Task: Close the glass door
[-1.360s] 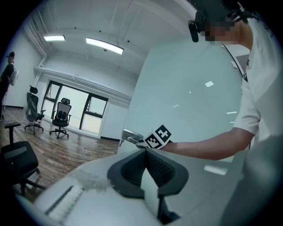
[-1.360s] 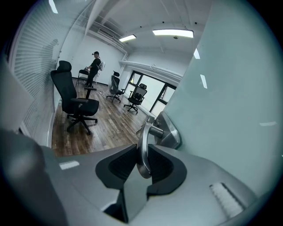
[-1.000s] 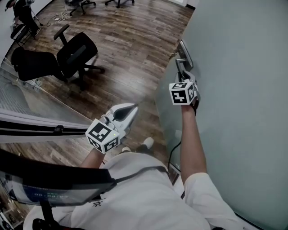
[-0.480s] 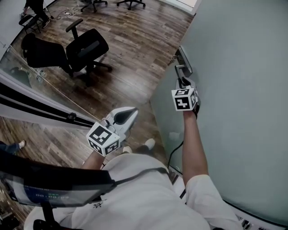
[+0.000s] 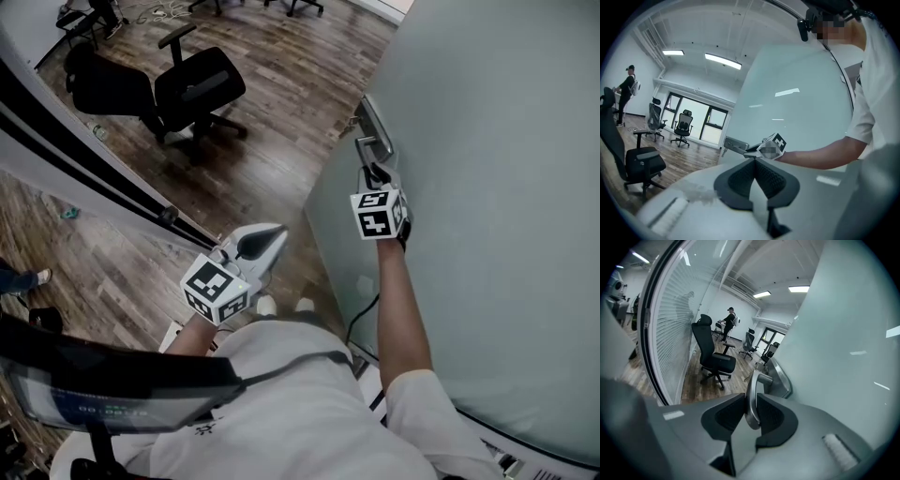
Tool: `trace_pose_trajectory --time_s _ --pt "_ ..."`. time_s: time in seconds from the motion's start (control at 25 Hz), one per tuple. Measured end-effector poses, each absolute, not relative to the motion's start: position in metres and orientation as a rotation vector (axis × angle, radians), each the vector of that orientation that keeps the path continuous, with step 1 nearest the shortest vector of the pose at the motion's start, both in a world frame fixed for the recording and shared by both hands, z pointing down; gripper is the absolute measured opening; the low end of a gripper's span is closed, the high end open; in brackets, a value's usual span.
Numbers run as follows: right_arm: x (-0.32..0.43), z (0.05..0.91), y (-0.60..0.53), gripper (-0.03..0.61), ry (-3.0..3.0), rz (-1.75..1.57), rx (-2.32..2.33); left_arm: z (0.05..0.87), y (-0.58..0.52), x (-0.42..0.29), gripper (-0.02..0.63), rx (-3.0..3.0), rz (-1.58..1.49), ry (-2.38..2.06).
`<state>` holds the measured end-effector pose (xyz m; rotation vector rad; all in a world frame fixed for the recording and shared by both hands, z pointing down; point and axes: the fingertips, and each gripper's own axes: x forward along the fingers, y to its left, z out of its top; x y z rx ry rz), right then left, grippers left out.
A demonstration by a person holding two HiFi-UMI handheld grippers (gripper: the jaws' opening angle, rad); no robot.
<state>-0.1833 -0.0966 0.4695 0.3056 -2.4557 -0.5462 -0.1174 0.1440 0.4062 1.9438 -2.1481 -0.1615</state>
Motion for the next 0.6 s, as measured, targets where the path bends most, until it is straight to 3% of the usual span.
trace_pose_trajectory --time_s 0.2,0.6 --pt "-0.203 0.476 -0.08 0.083 -2.463 -0.558 0.243 0.41 0.145 -0.129 0.006 1.884 -0.176 -2.2" --pt "-0.181 0.47 -0.026 0.081 -2.477 -0.584 0.186 0.403 0.183 -0.08 0.006 1.8 -0.155 -2.296"
